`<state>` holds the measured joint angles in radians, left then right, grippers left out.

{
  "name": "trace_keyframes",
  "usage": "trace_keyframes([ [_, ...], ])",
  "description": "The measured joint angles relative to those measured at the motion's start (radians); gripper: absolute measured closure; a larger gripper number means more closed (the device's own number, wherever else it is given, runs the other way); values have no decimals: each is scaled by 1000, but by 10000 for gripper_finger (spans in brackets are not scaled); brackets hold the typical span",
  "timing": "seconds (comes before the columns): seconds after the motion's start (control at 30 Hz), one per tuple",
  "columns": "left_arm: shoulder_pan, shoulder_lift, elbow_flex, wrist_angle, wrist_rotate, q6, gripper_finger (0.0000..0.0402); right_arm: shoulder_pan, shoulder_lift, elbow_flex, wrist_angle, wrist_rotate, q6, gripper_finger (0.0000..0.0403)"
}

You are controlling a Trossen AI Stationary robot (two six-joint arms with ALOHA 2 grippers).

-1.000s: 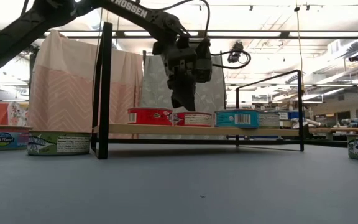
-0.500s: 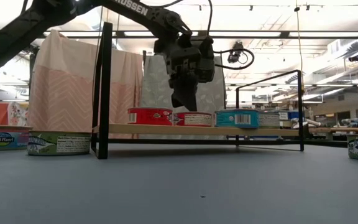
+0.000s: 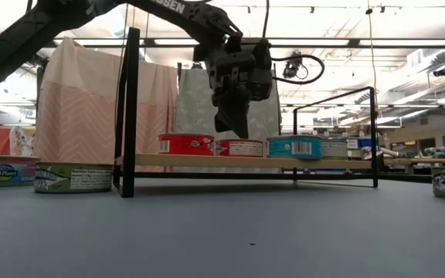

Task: Stack canned seafood by type on shelf
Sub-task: Stack the red tuna can on top of the red tuna can on the shelf

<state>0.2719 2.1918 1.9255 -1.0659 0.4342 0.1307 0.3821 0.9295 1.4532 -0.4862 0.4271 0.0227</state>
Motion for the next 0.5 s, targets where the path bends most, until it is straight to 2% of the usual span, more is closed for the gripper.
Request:
trace_keyframes([
  [0.27, -16, 0, 0, 31, -106, 20, 401, 35, 0, 0, 0, 2, 0, 397],
  [0.5, -30, 0, 0, 30, -89, 18, 401, 67, 0, 0, 0, 37, 0, 397],
])
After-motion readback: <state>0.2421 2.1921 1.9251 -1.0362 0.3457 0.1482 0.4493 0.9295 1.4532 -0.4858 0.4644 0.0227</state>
